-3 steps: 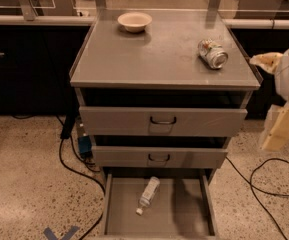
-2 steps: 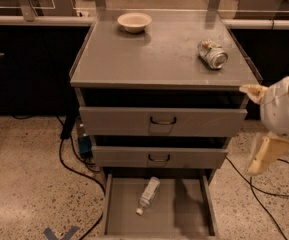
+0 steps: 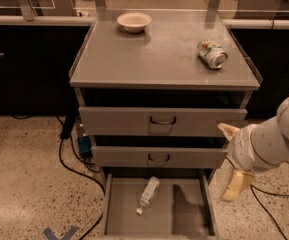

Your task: Pick blue plastic bottle from bottom drawer and place on counter

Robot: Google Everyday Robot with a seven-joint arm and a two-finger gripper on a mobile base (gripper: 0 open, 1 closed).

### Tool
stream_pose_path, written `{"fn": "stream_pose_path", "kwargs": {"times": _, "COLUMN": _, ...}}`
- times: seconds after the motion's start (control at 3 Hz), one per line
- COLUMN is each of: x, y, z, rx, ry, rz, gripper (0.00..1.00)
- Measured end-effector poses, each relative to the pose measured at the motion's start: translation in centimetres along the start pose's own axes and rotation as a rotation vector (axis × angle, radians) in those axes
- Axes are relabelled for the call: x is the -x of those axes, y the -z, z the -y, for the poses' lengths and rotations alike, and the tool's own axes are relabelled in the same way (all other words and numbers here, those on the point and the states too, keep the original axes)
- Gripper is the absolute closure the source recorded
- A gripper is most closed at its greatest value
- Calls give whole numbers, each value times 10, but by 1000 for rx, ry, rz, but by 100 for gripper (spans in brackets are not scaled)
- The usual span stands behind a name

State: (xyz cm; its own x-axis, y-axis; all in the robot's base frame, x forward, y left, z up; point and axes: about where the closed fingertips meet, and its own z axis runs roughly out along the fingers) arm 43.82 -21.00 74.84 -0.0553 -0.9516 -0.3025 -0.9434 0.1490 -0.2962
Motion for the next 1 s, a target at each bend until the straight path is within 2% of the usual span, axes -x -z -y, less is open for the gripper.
{"fn": "stream_pose_path", "kwargs": {"times": 0.33, "x": 1, "y": -53, "z": -21, "rx": 47, "ry": -7, "rz": 29, "gripper": 0}}
{"fn": "stream_pose_path", "kwargs": {"times": 0.67, "x": 1, "y": -53, "z": -21, "rx": 47, "ry": -7, "rz": 29, "gripper": 0}}
{"fn": "stream_pose_path", "kwargs": {"times": 1.0, "x": -5, "y": -79, "z": -28, "rx": 51, "ry": -19, "rz": 61, "gripper": 0}}
